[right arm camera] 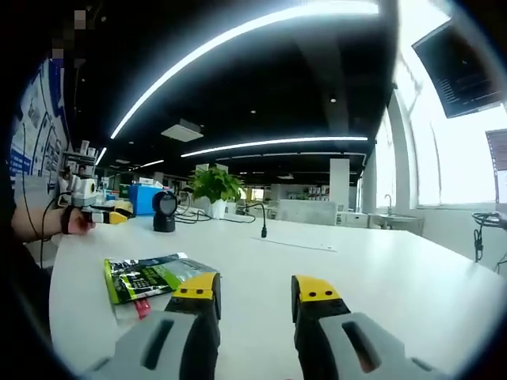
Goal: Clip sheet goods on table flip sheet goods clip sheet goods scan sheet goods put sheet goods back to table
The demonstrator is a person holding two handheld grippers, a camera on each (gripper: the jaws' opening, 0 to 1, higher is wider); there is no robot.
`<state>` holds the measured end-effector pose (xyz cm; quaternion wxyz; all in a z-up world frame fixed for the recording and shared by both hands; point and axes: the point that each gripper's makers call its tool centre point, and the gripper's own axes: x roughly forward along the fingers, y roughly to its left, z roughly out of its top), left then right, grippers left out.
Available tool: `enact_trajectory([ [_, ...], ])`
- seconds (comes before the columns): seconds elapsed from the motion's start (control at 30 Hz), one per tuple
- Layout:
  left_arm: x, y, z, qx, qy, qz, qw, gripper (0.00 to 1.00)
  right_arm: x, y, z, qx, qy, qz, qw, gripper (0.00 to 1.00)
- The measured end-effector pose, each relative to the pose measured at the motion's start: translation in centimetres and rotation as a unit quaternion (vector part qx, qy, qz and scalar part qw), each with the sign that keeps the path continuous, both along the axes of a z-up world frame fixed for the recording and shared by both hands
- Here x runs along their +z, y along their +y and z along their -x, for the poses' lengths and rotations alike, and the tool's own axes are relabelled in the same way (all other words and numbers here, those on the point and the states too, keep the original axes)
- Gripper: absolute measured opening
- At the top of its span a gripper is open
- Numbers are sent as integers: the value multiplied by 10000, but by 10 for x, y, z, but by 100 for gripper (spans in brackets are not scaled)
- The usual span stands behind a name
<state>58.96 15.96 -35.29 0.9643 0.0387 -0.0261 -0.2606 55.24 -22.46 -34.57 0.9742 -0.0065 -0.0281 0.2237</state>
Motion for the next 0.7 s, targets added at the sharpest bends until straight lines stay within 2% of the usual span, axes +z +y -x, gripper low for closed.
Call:
enact_trajectory([
  [0.07, 0, 0, 0, 2, -9, -8, 10000, 24, 6, 5, 5, 106, 21, -370, 9993, 31],
  [0.53, 2, 9, -4, 190, 7, 117, 9998, 26, 39, 45, 21, 127, -181, -123, 9997, 31],
  [0.67, 2, 7, -3, 157, -3, 108, 9998, 26, 41, 64, 25, 238, -216, 95, 9994, 32],
  [0.7, 2, 6, -2, 143, -7, 85, 9999, 26, 39, 69, 26, 261, -229, 286, 9990, 32],
])
